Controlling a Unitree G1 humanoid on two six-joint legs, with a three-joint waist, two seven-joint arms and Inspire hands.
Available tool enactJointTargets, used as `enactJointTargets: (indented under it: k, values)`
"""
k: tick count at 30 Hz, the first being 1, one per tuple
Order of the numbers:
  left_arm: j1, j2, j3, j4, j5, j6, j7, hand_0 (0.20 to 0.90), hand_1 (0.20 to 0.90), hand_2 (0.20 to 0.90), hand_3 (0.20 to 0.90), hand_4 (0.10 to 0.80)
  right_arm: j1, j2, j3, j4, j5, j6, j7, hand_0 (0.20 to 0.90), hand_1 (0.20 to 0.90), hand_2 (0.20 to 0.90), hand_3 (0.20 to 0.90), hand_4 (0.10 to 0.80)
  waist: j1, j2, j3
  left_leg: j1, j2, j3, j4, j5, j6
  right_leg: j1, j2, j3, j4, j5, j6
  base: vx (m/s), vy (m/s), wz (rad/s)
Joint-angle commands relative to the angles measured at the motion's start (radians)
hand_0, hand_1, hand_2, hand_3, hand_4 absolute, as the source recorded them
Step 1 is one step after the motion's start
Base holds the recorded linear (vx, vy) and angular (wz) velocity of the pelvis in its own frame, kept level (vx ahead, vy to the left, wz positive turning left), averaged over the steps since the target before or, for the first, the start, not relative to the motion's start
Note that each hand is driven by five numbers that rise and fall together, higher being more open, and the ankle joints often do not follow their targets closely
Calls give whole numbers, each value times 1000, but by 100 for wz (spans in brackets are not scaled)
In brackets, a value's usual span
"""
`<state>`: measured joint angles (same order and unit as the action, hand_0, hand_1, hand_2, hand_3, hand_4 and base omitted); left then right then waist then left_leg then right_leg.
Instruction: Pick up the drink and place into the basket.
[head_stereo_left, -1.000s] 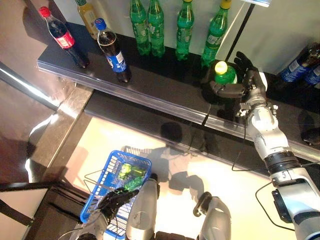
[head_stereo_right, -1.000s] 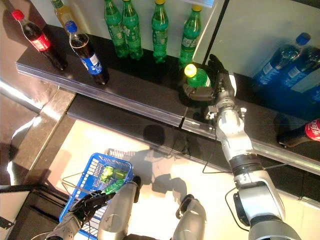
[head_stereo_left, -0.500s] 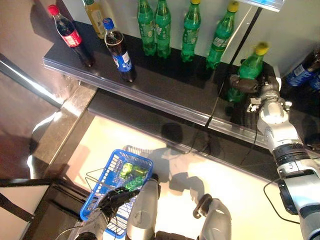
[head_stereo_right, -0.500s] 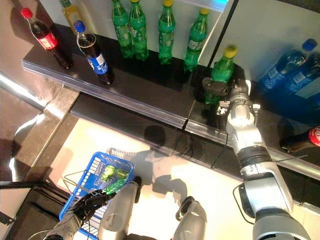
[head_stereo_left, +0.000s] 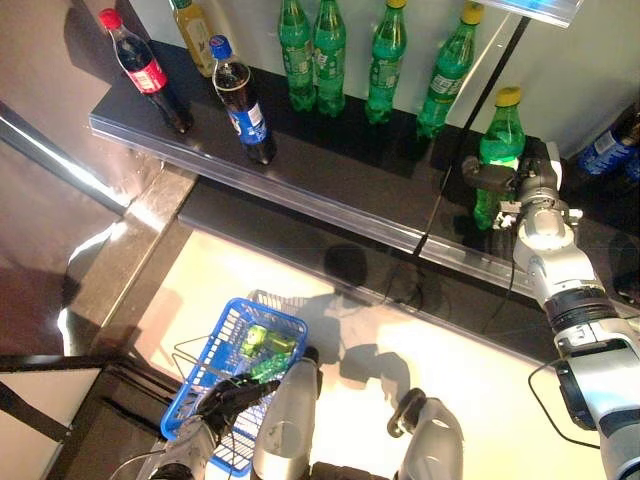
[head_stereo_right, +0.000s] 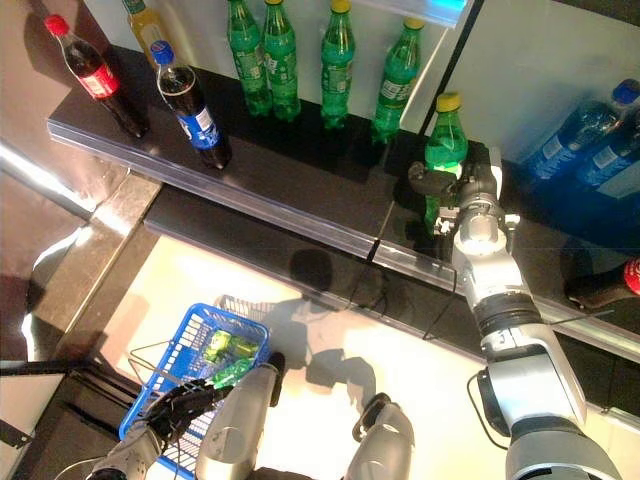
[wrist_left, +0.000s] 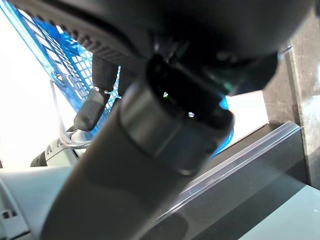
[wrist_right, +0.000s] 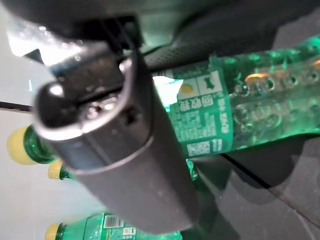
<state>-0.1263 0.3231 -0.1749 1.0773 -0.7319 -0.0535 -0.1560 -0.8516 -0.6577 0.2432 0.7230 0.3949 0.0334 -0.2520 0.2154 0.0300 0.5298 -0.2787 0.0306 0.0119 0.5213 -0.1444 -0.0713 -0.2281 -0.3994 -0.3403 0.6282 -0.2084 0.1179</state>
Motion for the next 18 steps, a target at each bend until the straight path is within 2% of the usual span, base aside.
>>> enactJointTargets:
  k: [1,11,18]
  values:
    - [66,52,-53,-116,7,-69,-55,300,300,300,200,100,-87,-83,-20,-16,3,-57,-23,300,300,300,200,100,22,46,-78,50,4,14,-111,117,70,-47,-11,-9,-10,183,-14,0,0,0]
    - [72,52,-51,-110,5,-80,-61,300,300,300,200,100,-77,-80,-25,-40,-5,-101,-18,300,300,300,200,100,21,47,-86,65,0,12,-130,121,73,-36,-6,-14,-24,188,-14,0,0,0]
    - [95,52,-28,-118,7,-84,-65,300,300,300,200,100,1,-59,-52,-164,-10,-136,-8,300,300,300,200,100,13,27,-128,137,6,15,-221,142,64,48,12,-23,-143,231,-3,19,-12,-1]
